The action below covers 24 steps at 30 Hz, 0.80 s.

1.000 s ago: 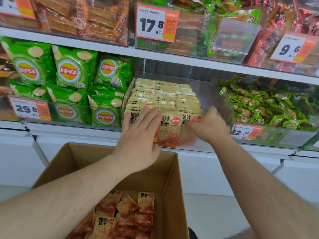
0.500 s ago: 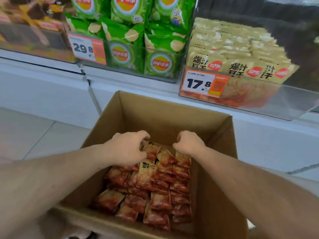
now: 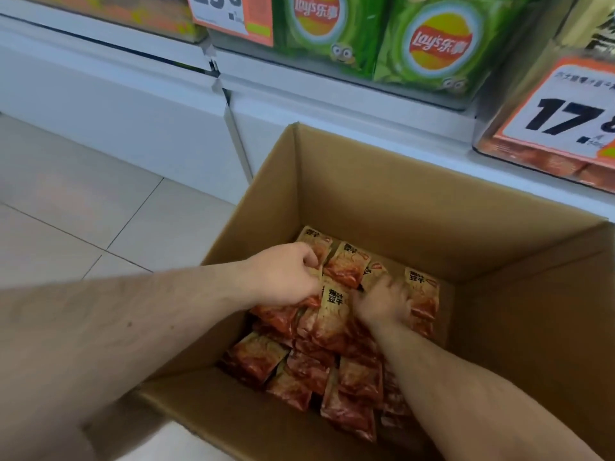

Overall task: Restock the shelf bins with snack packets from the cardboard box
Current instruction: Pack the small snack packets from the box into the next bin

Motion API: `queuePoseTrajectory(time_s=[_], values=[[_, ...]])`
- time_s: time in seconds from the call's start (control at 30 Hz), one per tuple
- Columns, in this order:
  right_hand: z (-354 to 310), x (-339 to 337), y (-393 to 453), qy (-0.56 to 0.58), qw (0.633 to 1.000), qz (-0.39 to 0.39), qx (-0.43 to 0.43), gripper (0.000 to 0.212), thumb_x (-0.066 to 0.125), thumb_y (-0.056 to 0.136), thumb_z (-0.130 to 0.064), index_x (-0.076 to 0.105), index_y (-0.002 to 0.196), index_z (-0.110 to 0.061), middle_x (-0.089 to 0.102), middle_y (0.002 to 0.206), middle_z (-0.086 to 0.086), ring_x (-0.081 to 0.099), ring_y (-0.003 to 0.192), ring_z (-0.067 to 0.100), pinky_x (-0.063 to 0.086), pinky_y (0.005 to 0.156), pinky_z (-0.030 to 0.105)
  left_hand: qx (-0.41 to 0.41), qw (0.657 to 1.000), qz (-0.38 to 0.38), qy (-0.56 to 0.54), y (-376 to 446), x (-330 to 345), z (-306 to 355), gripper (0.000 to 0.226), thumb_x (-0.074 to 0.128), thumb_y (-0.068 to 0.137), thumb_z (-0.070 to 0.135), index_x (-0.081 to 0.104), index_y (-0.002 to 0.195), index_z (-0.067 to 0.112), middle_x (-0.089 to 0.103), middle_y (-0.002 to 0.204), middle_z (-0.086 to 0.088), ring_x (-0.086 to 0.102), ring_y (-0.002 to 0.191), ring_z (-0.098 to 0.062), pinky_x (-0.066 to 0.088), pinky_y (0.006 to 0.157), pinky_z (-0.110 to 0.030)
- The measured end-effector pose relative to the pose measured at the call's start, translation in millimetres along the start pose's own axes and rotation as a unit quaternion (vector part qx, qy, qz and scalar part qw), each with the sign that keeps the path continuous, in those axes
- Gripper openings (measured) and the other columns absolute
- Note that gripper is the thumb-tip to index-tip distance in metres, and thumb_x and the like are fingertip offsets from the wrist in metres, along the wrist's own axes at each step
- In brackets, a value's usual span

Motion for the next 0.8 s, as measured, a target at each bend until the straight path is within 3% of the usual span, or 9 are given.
queuePoseTrajectory(time_s=[0.13,0.27,0.33,0.4,0.47,0.57,0.7,0.8], values=[[12,1,25,-0.002,0.997,-0.065,0.030,0.068,0.063,0.080,-0.062,0.048,0.130,-0.017,0.056,0.135,0.013,0.047,0.129,0.032,0.038,0.105,0.038,-0.022,0.999,-0.024,-0.043,6,7,-6,0.041,0.061,0.087,0.021,0.050,0.126,0.023,0.074,0.105,-0.013,0.058,0.074,-0.018,0.041,0.064,-0.034],[18,-9,13,0.090,0.987,-0.073,0.109,0.077,0.074,0.057,-0.065,0.058,0.117,-0.020,0.062,0.121,0.008,0.057,0.116,0.031,0.047,0.096,0.034,-0.039,0.996,-0.041,-0.064,7,9,-7,0.043,0.063,0.087,0.022,0.051,0.129,0.021,0.071,0.108,-0.012,0.061,0.085,-0.019,0.045,0.071,-0.032],[23,-1,3,0.214,0.954,-0.088,0.190,0.095,0.078,0.039,-0.064,0.054,0.119,-0.019,0.062,0.118,0.007,0.059,0.111,0.032,0.051,0.093,0.036,-0.056,0.994,-0.043,-0.084,5,11,-8,0.032,0.063,0.089,0.021,0.054,0.120,0.022,0.067,0.112,-0.010,0.064,0.102,-0.022,0.050,0.085,-0.032],[20,6,-16,0.349,0.905,-0.110,0.217,0.107,0.079,0.026,-0.059,0.044,0.120,-0.020,0.057,0.121,0.009,0.057,0.110,0.033,0.052,0.092,0.043,-0.076,0.989,-0.049,-0.119,3,15,-9,0.016,0.062,0.091,0.023,0.054,0.104,0.026,0.067,0.107,-0.008,0.065,0.101,-0.022,0.052,0.083,-0.031],[2,-5,-54,0.432,0.872,-0.123,0.196,0.093,0.082,0.037,-0.052,0.038,0.114,-0.022,0.055,0.119,0.008,0.056,0.107,0.030,0.053,0.092,0.044,-0.091,0.980,-0.049,-0.170,0,17,-8,0.011,0.060,0.092,0.031,0.058,0.101,0.024,0.063,0.105,-0.001,0.061,0.096,-0.019,0.049,0.079,-0.030],[-27,-32,-104,0.466,0.872,-0.134,0.071,0.073,0.082,0.053,-0.043,0.045,0.112,-0.023,0.057,0.114,0.003,0.058,0.101,0.022,0.053,0.088,0.040,-0.122,0.954,-0.044,-0.270,-3,22,-6,0.044,0.061,0.092,0.046,0.059,0.127,0.020,0.063,0.122,-0.001,0.060,0.105,-0.021,0.055,0.082,-0.039],[-52,-77,-140,0.502,0.845,-0.143,-0.112,0.064,0.077,0.049,-0.053,0.052,0.104,-0.031,0.060,0.111,0.002,0.061,0.099,0.019,0.055,0.082,0.041,-0.121,0.929,0.018,-0.349,-11,18,0,0.024,0.068,0.090,0.015,0.065,0.114,0.009,0.070,0.098,-0.010,0.066,0.084,-0.024,0.054,0.052,-0.030],[-36,-90,-116,0.508,0.854,-0.078,-0.085,0.058,0.065,0.063,-0.059,0.055,0.106,-0.022,0.060,0.111,0.003,0.058,0.099,0.019,0.048,0.080,0.033,-0.103,0.935,0.045,-0.337,-11,12,0,0.022,0.066,0.088,0.001,0.066,0.108,0.007,0.071,0.095,-0.009,0.068,0.082,-0.022,0.054,0.054,-0.030]])
Point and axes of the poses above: each hand's wrist, its own y-axis towards the middle knuckle, its own x-axis out of the palm, z = x × y, the point moved 4 cm from there along y, towards the middle knuckle
